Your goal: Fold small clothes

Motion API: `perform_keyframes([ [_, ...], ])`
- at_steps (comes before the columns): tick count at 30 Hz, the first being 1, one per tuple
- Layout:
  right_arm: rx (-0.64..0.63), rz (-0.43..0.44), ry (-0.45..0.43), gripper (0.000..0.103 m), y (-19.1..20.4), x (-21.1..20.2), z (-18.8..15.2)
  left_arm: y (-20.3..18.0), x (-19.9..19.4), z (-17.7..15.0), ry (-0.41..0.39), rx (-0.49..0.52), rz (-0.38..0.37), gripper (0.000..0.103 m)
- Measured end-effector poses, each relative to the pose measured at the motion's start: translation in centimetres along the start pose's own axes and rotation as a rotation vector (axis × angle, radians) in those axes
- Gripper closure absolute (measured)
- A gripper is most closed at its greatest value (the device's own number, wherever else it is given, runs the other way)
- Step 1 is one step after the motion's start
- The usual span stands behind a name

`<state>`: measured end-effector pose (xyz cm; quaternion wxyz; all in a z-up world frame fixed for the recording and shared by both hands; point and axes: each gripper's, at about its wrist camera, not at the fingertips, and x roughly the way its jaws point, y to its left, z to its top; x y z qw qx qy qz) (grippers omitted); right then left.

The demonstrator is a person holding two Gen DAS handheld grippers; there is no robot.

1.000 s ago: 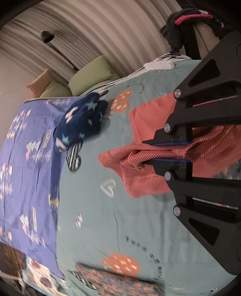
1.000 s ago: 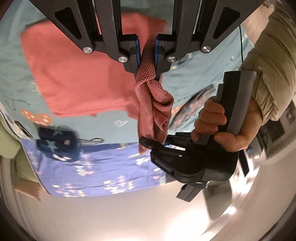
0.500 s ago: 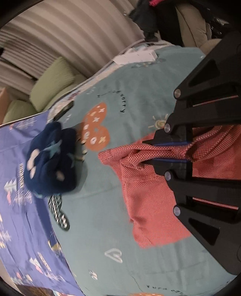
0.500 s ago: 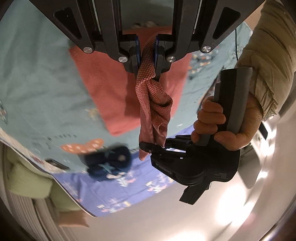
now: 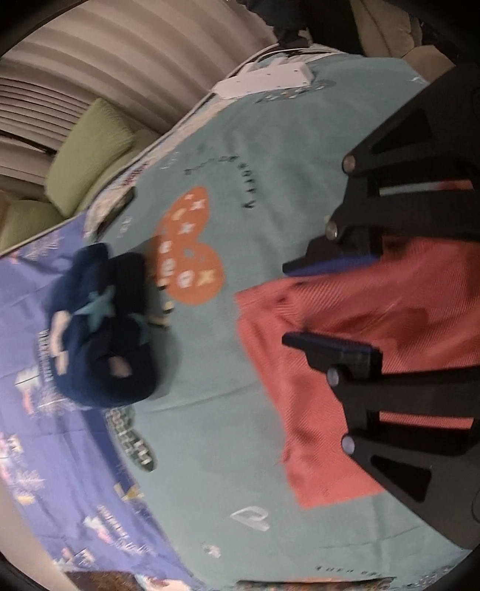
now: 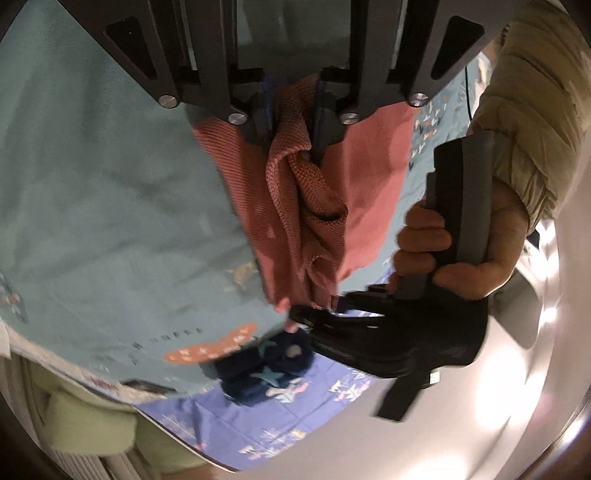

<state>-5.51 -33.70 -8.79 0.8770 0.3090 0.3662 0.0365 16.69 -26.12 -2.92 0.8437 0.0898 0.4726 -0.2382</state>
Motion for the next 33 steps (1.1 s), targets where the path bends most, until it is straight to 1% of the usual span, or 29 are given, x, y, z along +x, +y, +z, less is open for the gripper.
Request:
perform_keyframes([
  [3,0.03,-0.019,-0.012,0.079,-1.4,-1.0,-0.2,0.9,-1.6,0.4,-0.069,-0.002,0.045,0.064],
  [4,0.038,-0.027,-0.016,0.079,-1.8,-1.3,-0.2,1.3,-2.0,0.4,-0.078,-0.003,0.051,0.064],
  [6,0.05,-0.069,-0.037,0.078,-2.6,-2.2,-0.1,2.4,-3.0,-0.3,-0.099,-0.003,0.063,0.064],
  [9,0.049,-0.094,-0.058,0.077,-3.1,-3.1,0.1,4.2,-4.5,-2.2,-0.119,-0.001,0.072,0.064],
  [11,0.022,-0.075,-0.065,0.077,-2.6,-3.6,0.1,5.7,-5.4,-4.2,-0.123,-0.022,0.067,0.063],
  [13,-0.034,-0.02,-0.071,0.077,-1.3,-3.8,0.3,6.7,-5.8,-6.0,-0.12,-0.027,0.061,0.063],
  [14,-0.07,0.012,-0.069,0.077,-0.3,-3.8,0.3,7.1,-5.8,-7.1,-0.118,-0.024,0.067,0.062],
  [15,-0.098,0.031,-0.065,0.077,0.4,-3.6,0.3,7.3,-5.6,-7.8,-0.114,-0.018,0.077,0.057],
  [17,-0.157,0.042,-0.05,0.077,1.8,-2.9,0.1,7.6,-4.3,-9.4,-0.081,0.005,0.123,0.053],
  [18,-0.183,0.009,-0.031,0.077,2.3,-2.1,-0.1,7.8,-3.5,-10.0,-0.065,0.015,0.152,0.052],
  [19,-0.197,-0.044,-0.008,0.077,2.5,-1.4,-0.3,8.1,-2.3,-10.7,-0.057,0.03,0.191,0.048],
  [20,-0.204,-0.117,0.02,0.077,2.3,-0.4,-0.5,8.3,-1.9,-11.0,-0.066,0.03,0.197,0.041],
  [21,-0.201,-0.194,0.05,0.081,1.7,0.5,-0.9,8.6,-1.7,-11.3,-0.084,0.022,0.201,0.037],
  [22,-0.191,-0.21,0.05,0.081,1.1,0.7,-1.1,8.8,-1.8,-11.5,-0.1,0.01,0.196,0.037],
  [23,-0.175,-0.187,0.032,0.081,0.6,0.2,-1.3,8.8,-2.1,-11.6,-0.105,0.003,0.196,0.037],
  [24,-0.157,-0.193,0.033,0.081,0.4,-0.4,-1.4,8.7,-2.3,-11.6,-0.108,0.007,0.202,0.037],
  [26,-0.134,-0.234,0.021,0.081,-0.2,-1.4,-1.3,8.3,-3.1,-11.6,-0.123,0.031,0.228,0.037],
  [28,-0.115,-0.241,0.018,0.079,-0.5,-2.2,-1.3,7.7,-4.1,-11.9,-0.147,0.049,0.241,0.037],
  [30,-0.104,-0.234,0.007,0.079,-0.4,-2.9,-1.2,7.2,-5.2,-12.6,-0.171,0.063,0.209,0.037],
  [33,-0.131,-0.226,-0.008,0.079,0.5,-3.4,-1.1,6.6,-6.3,-13.5,-0.172,0.071,0.182,0.037],
])
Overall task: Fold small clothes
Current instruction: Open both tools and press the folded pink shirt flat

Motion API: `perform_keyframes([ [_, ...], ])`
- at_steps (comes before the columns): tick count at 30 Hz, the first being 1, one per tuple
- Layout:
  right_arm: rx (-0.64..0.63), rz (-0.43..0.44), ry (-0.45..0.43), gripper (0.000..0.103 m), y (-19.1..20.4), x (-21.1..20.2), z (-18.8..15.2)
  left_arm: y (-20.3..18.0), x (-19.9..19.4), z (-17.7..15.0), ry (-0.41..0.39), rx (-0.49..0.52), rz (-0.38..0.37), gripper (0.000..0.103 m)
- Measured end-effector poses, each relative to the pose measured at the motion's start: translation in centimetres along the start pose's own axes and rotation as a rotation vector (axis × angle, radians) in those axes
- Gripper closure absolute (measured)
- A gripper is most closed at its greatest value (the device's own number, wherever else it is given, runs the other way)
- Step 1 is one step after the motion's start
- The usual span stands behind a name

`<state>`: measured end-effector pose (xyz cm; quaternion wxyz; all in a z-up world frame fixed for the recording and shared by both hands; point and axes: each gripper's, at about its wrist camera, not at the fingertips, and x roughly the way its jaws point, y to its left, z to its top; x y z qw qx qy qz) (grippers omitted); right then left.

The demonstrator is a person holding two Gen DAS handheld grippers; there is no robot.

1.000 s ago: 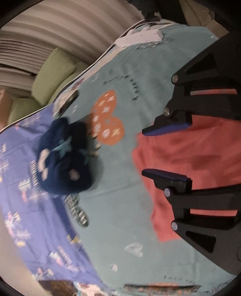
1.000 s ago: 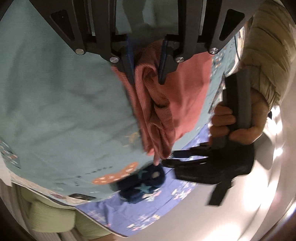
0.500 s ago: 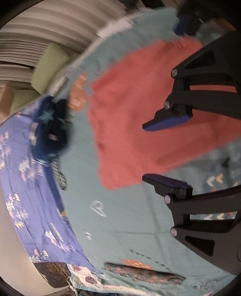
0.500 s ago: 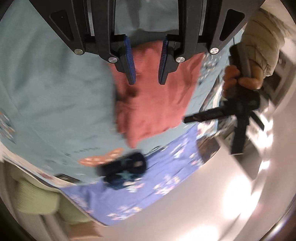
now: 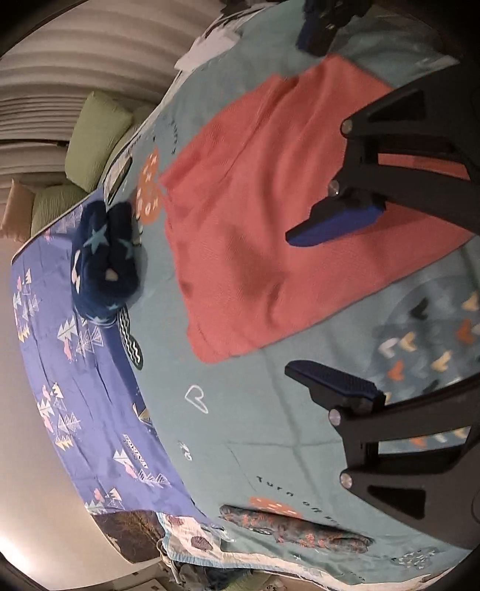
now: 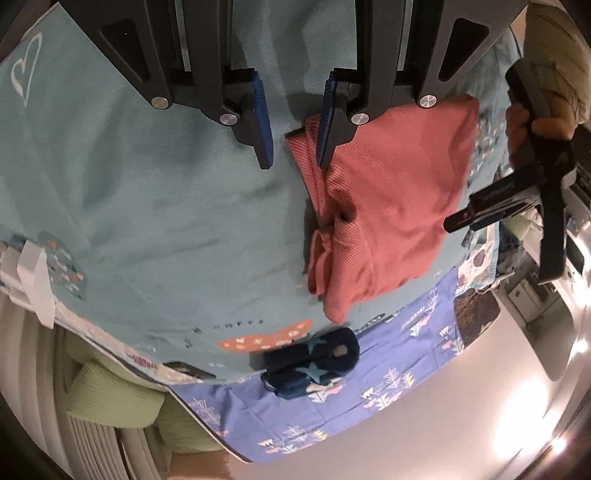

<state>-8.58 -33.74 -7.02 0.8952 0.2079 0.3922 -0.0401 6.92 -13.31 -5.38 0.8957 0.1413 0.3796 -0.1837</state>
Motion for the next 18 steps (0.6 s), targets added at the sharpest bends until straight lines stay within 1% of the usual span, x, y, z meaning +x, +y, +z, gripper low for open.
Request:
perform_keyframes([
  [5,-0.075,0.084,-0.022,0.079,2.5,-0.2,1.0,-0.4,-1.7,-1.2,0.007,-0.022,-0.032,0.037],
  [9,-0.117,0.116,-0.012,0.079,4.0,0.7,1.4,-0.9,-2.5,-2.2,0.012,-0.012,-0.061,0.037],
  [12,-0.106,0.11,0.016,0.079,3.9,1.9,1.6,-1.5,-2.4,-3.1,0.027,0.015,-0.058,0.037],
  [15,-0.07,0.05,0.063,0.081,2.8,3.6,1.4,-1.4,-1.1,-4.1,0.08,0.009,-0.039,0.037],
  [17,-0.043,0.083,0.069,0.082,2.0,4.0,1.2,-0.9,-0.3,-4.8,0.108,-0.028,-0.055,0.037],
  [18,-0.042,0.089,0.069,0.082,1.8,3.8,1.1,-0.7,-0.4,-4.9,0.106,-0.045,-0.064,0.037],
])
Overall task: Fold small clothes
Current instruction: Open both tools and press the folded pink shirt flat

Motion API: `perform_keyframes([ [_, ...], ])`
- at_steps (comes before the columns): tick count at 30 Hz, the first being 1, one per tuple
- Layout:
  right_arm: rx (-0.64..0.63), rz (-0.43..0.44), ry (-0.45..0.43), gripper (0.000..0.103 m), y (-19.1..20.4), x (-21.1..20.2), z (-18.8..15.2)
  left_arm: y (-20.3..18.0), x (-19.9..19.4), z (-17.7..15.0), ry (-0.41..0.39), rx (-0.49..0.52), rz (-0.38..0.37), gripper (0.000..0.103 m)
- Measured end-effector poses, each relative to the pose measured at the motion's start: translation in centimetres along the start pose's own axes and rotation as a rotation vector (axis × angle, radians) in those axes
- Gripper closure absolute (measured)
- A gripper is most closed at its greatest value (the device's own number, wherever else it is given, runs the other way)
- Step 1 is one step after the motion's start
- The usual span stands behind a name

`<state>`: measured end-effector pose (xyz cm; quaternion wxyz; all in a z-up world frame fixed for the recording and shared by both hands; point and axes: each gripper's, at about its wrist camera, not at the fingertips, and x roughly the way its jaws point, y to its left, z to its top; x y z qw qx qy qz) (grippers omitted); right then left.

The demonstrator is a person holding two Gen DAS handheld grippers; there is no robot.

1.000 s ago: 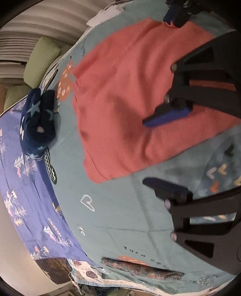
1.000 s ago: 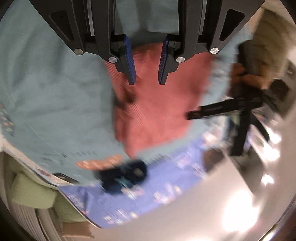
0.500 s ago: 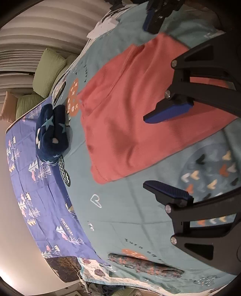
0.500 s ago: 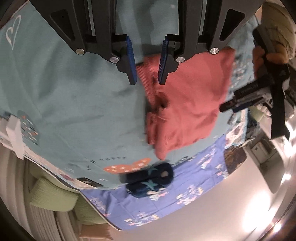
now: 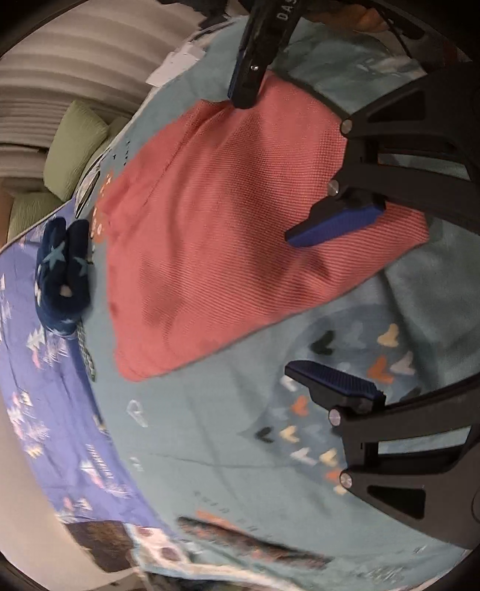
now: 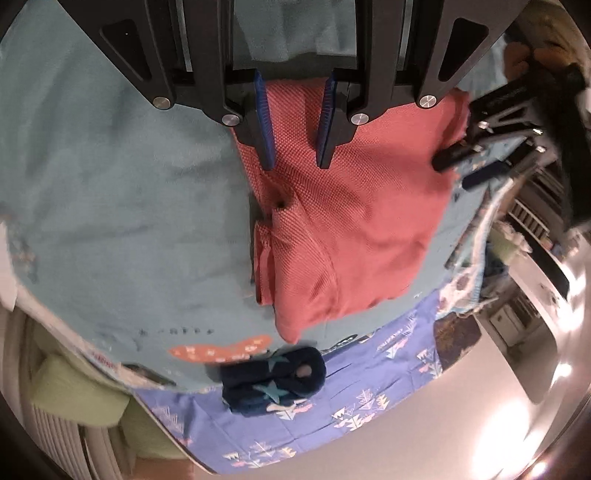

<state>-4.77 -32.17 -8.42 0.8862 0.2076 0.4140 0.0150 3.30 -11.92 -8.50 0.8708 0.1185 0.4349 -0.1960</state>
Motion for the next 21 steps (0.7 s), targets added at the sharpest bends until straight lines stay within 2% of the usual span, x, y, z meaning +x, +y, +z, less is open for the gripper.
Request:
perform_keyframes([
  [7,-0.021,-0.001,0.009,0.077,0.3,-1.1,0.7,-0.1,-0.5,0.1,0.001,-0.002,-0.009,0.037],
  [12,-0.032,-0.013,-0.022,0.053,-0.3,-2.0,2.3,0.0,-1.0,0.5,-0.013,-0.009,-0.006,0.037],
  [15,-0.041,-0.017,-0.008,0.046,-0.6,-1.7,3.4,0.1,-1.3,1.0,-0.026,-0.01,-0.007,0.037],
  [21,-0.075,-0.016,0.029,0.04,-0.6,-0.1,4.9,0.3,-1.2,1.6,-0.028,-0.011,-0.005,0.037],
])
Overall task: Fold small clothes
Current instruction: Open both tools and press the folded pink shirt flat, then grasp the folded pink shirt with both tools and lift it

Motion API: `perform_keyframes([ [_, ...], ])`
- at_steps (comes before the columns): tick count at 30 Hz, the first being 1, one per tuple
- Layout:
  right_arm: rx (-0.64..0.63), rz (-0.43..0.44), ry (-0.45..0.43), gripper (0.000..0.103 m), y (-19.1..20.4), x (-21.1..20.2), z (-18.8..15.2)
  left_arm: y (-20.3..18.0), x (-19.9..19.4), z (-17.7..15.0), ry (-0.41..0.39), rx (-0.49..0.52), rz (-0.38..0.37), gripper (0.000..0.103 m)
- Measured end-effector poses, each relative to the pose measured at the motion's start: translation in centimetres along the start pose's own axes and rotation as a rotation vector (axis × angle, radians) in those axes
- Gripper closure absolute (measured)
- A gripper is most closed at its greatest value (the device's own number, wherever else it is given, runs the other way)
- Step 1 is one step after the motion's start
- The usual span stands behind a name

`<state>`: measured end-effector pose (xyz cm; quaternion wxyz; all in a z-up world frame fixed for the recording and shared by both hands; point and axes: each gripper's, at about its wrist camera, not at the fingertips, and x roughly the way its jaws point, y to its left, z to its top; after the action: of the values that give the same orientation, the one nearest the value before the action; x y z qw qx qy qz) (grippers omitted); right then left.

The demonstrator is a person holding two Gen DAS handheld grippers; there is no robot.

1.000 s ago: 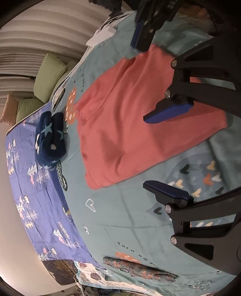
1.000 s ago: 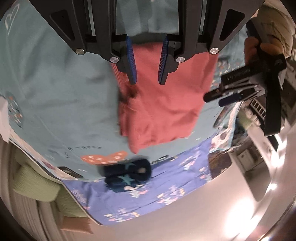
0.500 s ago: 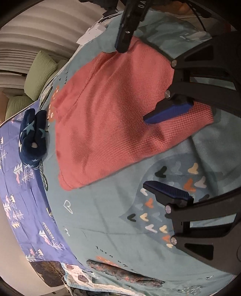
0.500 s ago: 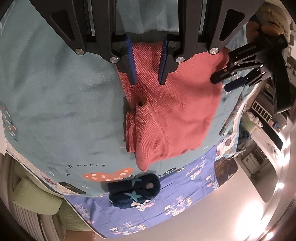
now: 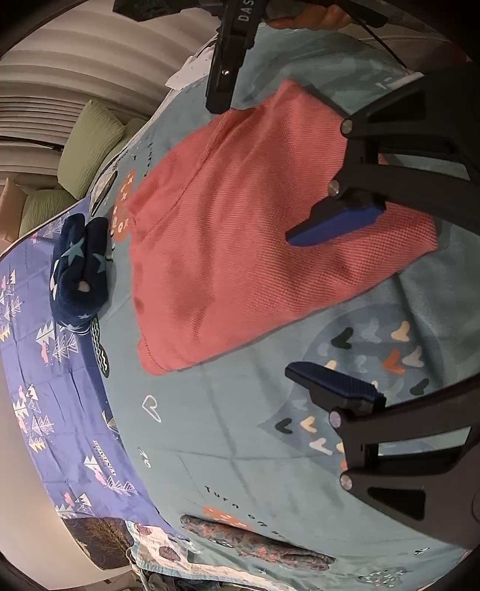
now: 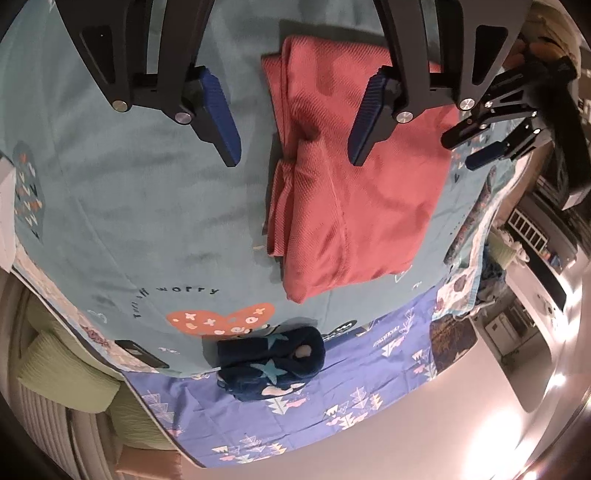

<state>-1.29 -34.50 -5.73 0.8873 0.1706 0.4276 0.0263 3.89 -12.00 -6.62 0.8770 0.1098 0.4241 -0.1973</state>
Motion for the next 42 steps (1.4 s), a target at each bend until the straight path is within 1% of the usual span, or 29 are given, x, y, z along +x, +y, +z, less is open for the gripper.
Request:
perform_keyframes([
  [5,0.007,0.033,0.041,0.039,-0.4,1.8,0.9,0.4,0.8,0.7,0.009,-0.004,0.001,0.035],
  [7,0.018,0.047,0.061,0.039,-0.7,2.6,1.4,0.5,1.2,1.0,0.012,-0.005,-0.002,0.033],
  [9,0.026,0.059,0.079,0.039,-1.0,3.4,1.7,0.7,1.7,1.3,0.007,-0.008,-0.005,0.027],
  [11,0.033,0.078,0.097,0.039,-1.3,4.4,2.0,1.0,2.2,1.6,0.003,-0.014,-0.014,0.025],
  [14,0.037,0.129,0.104,0.039,-1.6,5.5,2.4,1.8,3.2,2.0,0.009,-0.048,-0.05,0.021],
  [16,0.033,0.147,0.105,0.039,-1.8,6.0,2.7,2.4,4.1,2.3,0.023,-0.081,-0.083,0.019],
  [18,0.023,0.161,0.108,0.038,-1.7,6.4,3.1,3.2,5.0,2.4,0.04,-0.121,-0.125,0.015],
  [21,-0.011,0.168,0.116,0.037,-1.2,7.2,3.7,3.9,5.9,2.6,0.049,-0.157,-0.17,0.012],
  [27,-0.046,0.192,0.128,0.037,-0.5,8.8,4.8,3.8,6.7,3.2,0.035,-0.131,-0.189,0.011],
  [37,-0.087,0.21,0.141,0.036,0.2,10.3,5.9,4.1,7.7,4.2,0.028,-0.122,-0.218,0.01],
  [39,-0.096,0.226,0.145,0.036,0.3,10.6,6.2,4.2,7.9,4.4,0.029,-0.121,-0.225,0.01],
  [42,-0.086,0.273,0.152,0.036,-0.1,11.3,6.6,4.2,8.2,4.7,0.028,-0.119,-0.235,0.009],
])
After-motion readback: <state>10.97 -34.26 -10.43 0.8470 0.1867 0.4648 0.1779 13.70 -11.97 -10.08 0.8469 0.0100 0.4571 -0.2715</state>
